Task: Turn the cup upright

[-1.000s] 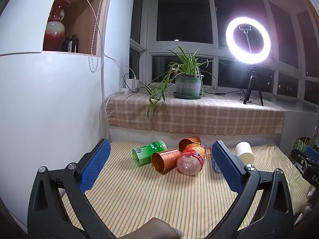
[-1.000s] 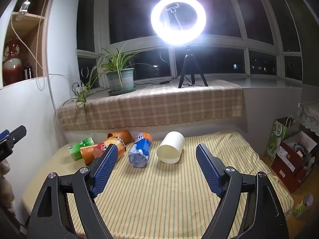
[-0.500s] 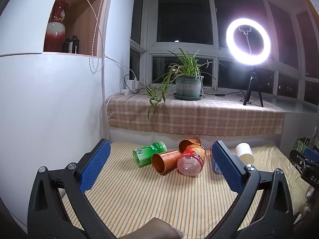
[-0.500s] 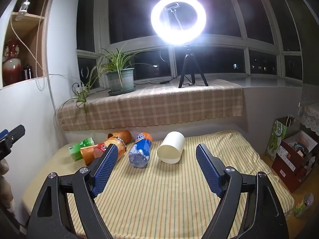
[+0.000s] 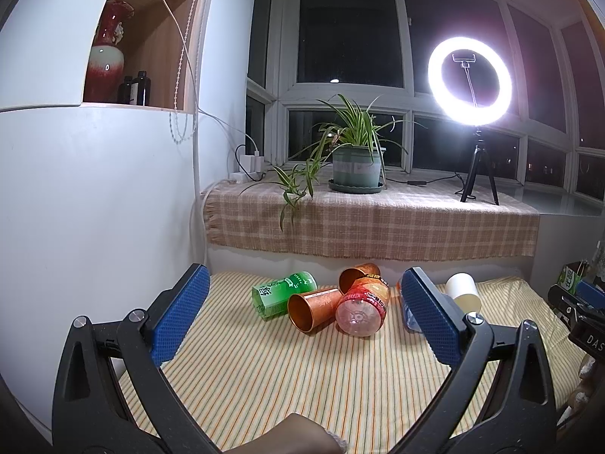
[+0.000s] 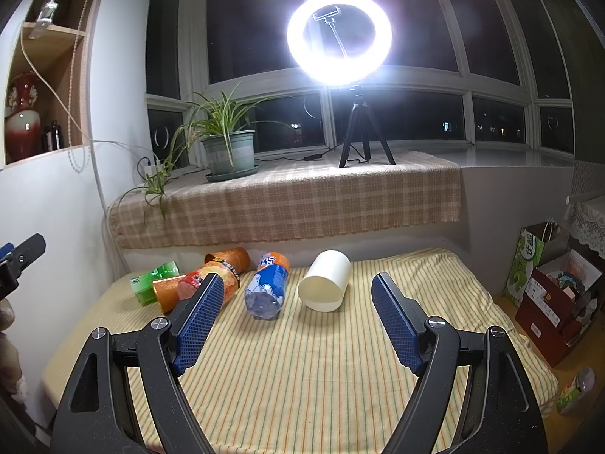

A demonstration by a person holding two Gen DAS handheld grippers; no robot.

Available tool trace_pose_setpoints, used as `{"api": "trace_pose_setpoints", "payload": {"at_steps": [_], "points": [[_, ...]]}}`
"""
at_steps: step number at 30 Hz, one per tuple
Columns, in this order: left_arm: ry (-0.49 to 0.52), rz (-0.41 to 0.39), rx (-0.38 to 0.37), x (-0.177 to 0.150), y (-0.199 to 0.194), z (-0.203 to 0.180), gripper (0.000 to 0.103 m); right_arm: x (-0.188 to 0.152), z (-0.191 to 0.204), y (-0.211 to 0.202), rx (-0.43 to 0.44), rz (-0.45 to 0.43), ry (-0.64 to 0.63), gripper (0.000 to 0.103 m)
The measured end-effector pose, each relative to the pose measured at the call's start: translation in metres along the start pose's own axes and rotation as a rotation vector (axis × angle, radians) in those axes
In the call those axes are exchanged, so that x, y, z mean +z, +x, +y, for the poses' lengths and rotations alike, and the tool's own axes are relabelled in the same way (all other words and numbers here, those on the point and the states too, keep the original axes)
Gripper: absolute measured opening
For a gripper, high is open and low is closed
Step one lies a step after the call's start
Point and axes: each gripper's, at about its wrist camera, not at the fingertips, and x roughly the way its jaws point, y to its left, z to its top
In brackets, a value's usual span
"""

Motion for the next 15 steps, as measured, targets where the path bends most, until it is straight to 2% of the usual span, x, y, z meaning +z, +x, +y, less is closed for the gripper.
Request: {"api": "trace_pose_setpoints", "payload": {"at_steps": [15], "points": [[0.000, -0.001, 0.001, -0.0009, 0.0000, -0.0009, 0.103, 0.0008, -0.0013, 0.0013, 0.002, 0.001, 0.000, 0.080]]}}
